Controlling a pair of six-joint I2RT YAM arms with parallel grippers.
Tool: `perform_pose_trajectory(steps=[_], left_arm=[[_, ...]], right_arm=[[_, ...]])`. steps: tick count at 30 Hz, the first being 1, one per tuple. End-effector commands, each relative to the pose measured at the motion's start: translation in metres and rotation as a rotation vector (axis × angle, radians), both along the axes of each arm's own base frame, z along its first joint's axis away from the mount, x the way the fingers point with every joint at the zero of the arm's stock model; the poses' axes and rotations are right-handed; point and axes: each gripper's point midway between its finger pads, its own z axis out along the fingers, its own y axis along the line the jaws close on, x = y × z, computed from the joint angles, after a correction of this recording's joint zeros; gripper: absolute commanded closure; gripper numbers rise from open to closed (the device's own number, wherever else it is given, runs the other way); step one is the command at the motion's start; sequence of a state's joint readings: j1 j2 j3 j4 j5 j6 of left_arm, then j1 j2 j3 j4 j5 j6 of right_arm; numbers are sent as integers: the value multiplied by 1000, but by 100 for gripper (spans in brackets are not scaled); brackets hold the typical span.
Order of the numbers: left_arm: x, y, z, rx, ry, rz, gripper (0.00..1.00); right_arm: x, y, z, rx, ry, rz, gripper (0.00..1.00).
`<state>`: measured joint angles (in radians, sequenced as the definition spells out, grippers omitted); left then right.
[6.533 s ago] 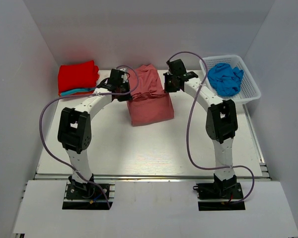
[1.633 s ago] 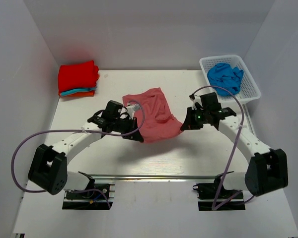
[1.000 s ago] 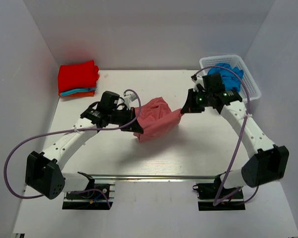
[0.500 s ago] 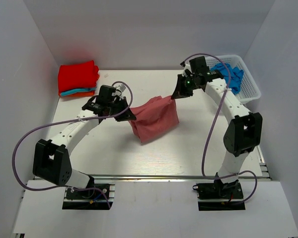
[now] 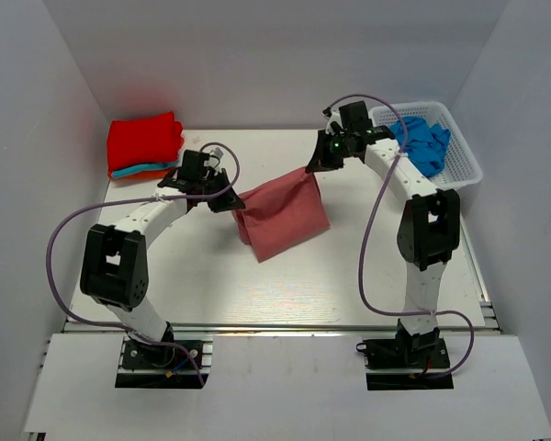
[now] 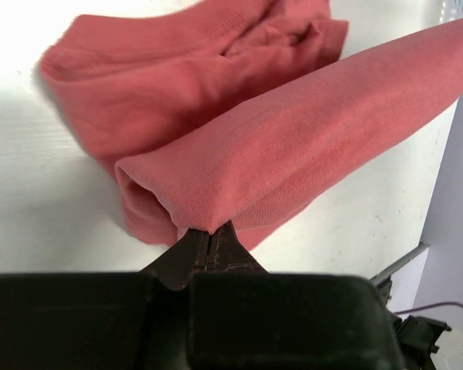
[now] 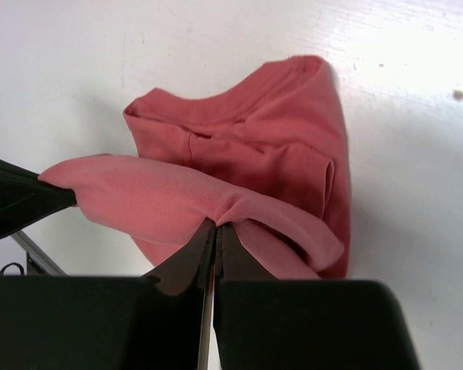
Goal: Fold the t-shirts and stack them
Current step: Fold the long partially folded tshirt into a neat square
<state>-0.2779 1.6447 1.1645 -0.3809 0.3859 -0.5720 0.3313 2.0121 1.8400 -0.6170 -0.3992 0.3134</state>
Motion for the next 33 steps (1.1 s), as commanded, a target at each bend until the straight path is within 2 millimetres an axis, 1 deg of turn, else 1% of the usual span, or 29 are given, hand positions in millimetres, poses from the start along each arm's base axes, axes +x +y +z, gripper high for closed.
perform_pose_trajectory(steps=[1,2,3,5,7,8,9,10,11,12,13,14,15,16,17,18,19,20,21,22,24,25,26,27,28,29,31,32,33], left_arm=[[23,7,25,-30,-85,31,100],[26,6,22,-36,-82,38,100],[30,10,19,-35,-79,47,100],[38,12,19,-39,-94,56,100],[47,17,7,-26,-81,76,100],[53,16,8,-30,-98,76,100],[59,20,5,-25,-108,93,93],[64,19,-1,-32,-103,101,80],[70,18,-2,-35,-115,101,36],[80,23,3,-30,-132,122,21],[85,24,3,-22,-131,131,1],[85,30,0,-13,-100,142,0],[93,32,6,2,-116,149,0],[98,36,8,21,-131,173,0],[100,38,14,26,-152,185,0],[104,39,26,21,-192,193,0],[106,38,25,17,-207,193,0],[103,26,32,1,-230,165,0],[104,22,37,-22,-248,145,0],[101,14,39,-38,-254,121,0],[96,4,45,-86,-255,63,0],[95,-3,42,-95,-253,44,0],[91,-4,38,-98,-239,36,0],[91,-10,42,-110,-256,18,0],[89,-11,38,-111,-258,3,0],[83,-17,34,-116,-244,-16,0],[83,-22,30,-118,-245,-25,0],[81,-28,25,-120,-242,-49,0],[82,-28,15,-115,-221,-48,0]], right_arm=[[27,12,11,58,-87,18,100],[31,16,6,64,-84,24,100],[35,17,5,73,-91,24,100],[41,19,-4,74,-85,17,100],[46,23,-6,85,-101,18,100],[53,22,-16,82,-100,7,100],[56,25,-18,89,-119,14,99],[61,26,-24,94,-120,4,90],[68,29,-27,112,-138,0,72],[72,34,-27,134,-161,12,63],[74,37,-32,144,-156,14,53],[77,39,-31,159,-156,16,47],[82,43,-23,170,-167,25,25],[83,43,-19,173,-170,28,10],[85,43,-16,170,-186,31,10],[89,37,-7,149,-218,-4,10],[88,37,-5,148,-225,-8,10],[84,37,-10,145,-227,-6,10],[81,31,0,142,-245,-27,10],[75,32,-6,136,-232,-22,10],[69,27,9,125,-254,-33,10],[63,23,1,112,-235,-36,10],[60,22,11,111,-262,-28,10],[50,23,7,115,-247,-8,10],[44,26,16,132,-255,14,10],[36,29,17,159,-243,55,10],[15,40,13,208,-206,130,10],[7,45,15,235,-195,167,10],[0,48,7,248,-165,187,10]])
